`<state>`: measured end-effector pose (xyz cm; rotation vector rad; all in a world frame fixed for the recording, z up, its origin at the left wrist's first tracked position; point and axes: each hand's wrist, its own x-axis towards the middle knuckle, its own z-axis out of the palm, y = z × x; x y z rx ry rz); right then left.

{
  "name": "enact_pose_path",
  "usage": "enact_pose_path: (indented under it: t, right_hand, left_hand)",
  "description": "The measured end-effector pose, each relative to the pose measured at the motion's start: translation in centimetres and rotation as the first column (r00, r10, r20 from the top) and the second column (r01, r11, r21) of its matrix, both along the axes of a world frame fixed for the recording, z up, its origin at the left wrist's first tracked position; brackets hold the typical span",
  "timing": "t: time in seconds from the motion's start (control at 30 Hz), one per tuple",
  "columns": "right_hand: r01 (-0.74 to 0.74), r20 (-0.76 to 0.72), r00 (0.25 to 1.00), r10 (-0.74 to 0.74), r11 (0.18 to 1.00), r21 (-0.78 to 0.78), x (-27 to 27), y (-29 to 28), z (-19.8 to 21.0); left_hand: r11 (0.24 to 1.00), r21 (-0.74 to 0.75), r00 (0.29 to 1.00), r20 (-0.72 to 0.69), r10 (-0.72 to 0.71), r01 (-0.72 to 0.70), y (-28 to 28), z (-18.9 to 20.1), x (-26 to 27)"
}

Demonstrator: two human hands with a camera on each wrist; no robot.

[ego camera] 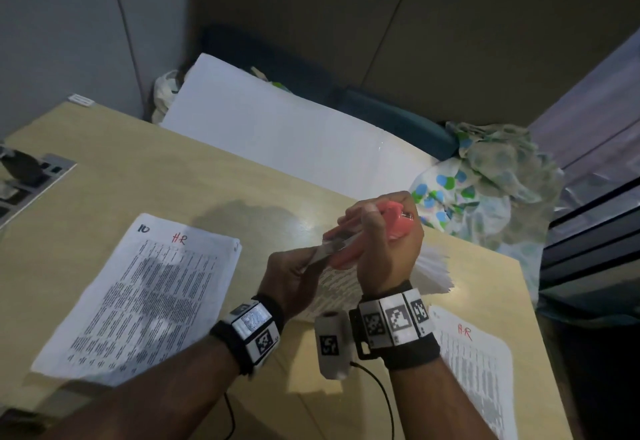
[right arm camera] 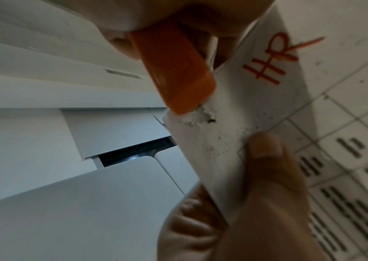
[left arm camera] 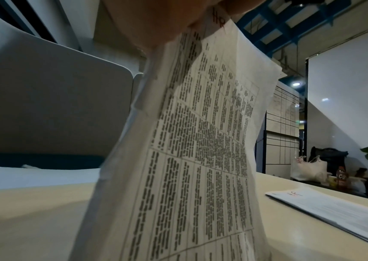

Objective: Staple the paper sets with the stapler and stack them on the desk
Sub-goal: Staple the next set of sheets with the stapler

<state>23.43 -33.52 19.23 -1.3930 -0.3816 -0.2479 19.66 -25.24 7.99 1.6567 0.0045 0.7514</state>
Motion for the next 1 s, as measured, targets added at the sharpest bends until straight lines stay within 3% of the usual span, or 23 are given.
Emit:
enact_pose_path:
  t: [0.17, 0.37, 0.63, 0.8, 0.93, 1.0]
  right_hand:
    - [0.04, -0.015, 0.999, -0.038, 0.988, 0.152, -0.2, -0.5, 1.6]
    - [0.018, -0.063, 0.998, -0.012, 0.995, 0.097, 0.4, -0.8, 1.6]
    - [-0.193, -0.003, 0.981, 0.195, 0.971, 0.14, 0.7, -1.3, 1.2]
    - [-0.11, -0.011, 0.993, 0.117, 0.957, 0.268, 0.8, -1.2, 0.3]
    - [-0.037, -0.008, 0.999, 0.04, 0.973, 0.226, 0.8, -0.9, -0.6]
    - [-0.031, 0.018, 0.999, 0.028, 0.977, 0.212, 0.8, -0.8, -0.7]
  left_hand:
    - [0.999, 0.05, 0.995, 0.095, 0.011, -0.015, 0.2, 0.9, -0.1]
    - [0.998, -0.001, 0.996, 0.068, -0.057, 0.057, 0.2, -0.2, 0.0]
    - [0.997, -0.036, 0.995, 0.072, -0.068, 0.071, 0.1, 0.1, 0.0]
    - [0.998, -0.055, 0.982, -0.19, -0.016, 0.005, 0.6, -0.5, -0.1]
    - [0.996, -0.075, 0.976, -0.208, -0.067, 0.052, 0.1, -0.5, -0.5]
    - [0.976, -0.213, 0.966, -0.241, -0.092, 0.039, -0.2, -0.8, -0.1]
